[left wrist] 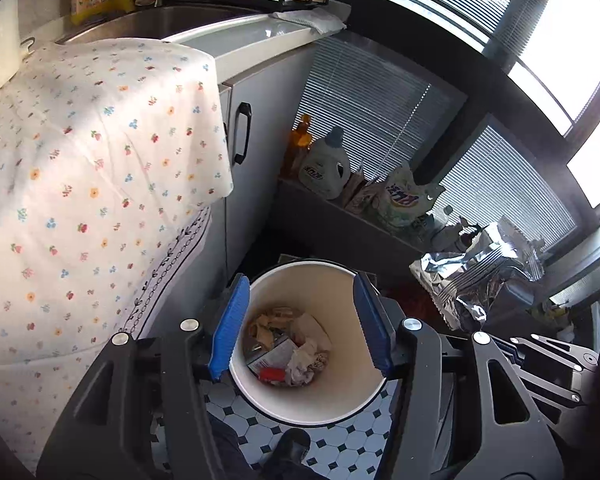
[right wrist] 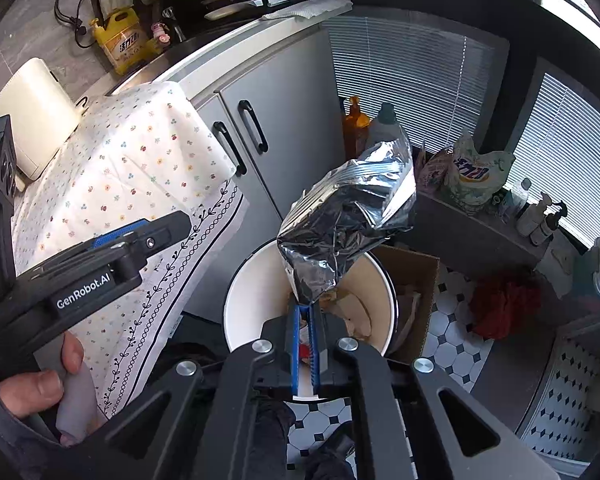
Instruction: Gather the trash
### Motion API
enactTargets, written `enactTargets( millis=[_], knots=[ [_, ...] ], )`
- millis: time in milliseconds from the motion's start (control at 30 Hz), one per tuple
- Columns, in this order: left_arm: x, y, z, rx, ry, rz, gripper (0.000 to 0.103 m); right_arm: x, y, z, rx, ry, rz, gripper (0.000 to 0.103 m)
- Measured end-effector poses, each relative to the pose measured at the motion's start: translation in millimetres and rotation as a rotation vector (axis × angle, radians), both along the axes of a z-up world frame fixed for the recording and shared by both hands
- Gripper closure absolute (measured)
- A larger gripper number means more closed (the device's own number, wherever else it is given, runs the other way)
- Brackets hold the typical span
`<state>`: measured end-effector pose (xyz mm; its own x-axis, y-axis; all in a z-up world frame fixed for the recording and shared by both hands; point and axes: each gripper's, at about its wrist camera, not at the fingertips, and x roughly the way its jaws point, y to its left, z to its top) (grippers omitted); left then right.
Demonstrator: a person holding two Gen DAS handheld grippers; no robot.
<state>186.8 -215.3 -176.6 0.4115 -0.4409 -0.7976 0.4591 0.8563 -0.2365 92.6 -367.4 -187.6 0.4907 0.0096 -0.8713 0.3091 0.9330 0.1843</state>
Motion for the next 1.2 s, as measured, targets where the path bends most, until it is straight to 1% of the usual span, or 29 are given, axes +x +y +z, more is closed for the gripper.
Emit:
enactTargets(
  millis=[100, 167, 200, 233, 300, 500, 633, 767, 967, 1033, 1100, 1200],
  knots=[
    [0, 15, 12, 0.002, -0.023, 0.04, 0.046, 2, 8, 6, 0.013, -0.012, 0.027, 0.095],
    [-3, 25, 19, 0.003, -0.037, 0.064, 0.045, 2, 13, 12, 0.011, -0.024, 0.045, 0.09],
    [-5, 30, 22, 0.004, -0.044, 0.074, 0.045, 1, 16, 15, 0.019, -0.035, 0.055, 0.071],
    [-7, 34, 25, 0.006, -0.051, 0.084, 0.045, 0, 19, 20, 0.014, -0.052, 0.061, 0.055],
    [-13, 43, 31, 0.007, -0.064, 0.104, 0.044, -3, 26, 29, -0.003, -0.08, 0.08, 0.055],
    [-28, 68, 51, 0.01, -0.106, 0.163, 0.042, -9, 37, 45, 0.0, -0.116, 0.105, 0.056],
    [-39, 85, 72, 0.01, -0.141, 0.206, 0.041, -16, 43, 61, 0.004, -0.139, 0.113, 0.056],
    [-50, 103, 97, -0.001, -0.188, 0.243, 0.038, -20, 52, 87, -0.007, -0.183, 0.132, 0.056],
    [-62, 129, 130, -0.014, -0.244, 0.262, 0.034, -19, 71, 124, -0.011, -0.251, 0.136, 0.056],
    [-64, 140, 142, -0.02, -0.268, 0.268, 0.033, -18, 82, 137, -0.017, -0.273, 0.139, 0.052],
    [-65, 152, 153, -0.023, -0.296, 0.271, 0.029, -17, 95, 149, -0.025, -0.299, 0.144, 0.048],
    [-65, 172, 166, -0.031, -0.315, 0.281, 0.028, -14, 115, 164, -0.028, -0.32, 0.148, 0.047]
  ],
)
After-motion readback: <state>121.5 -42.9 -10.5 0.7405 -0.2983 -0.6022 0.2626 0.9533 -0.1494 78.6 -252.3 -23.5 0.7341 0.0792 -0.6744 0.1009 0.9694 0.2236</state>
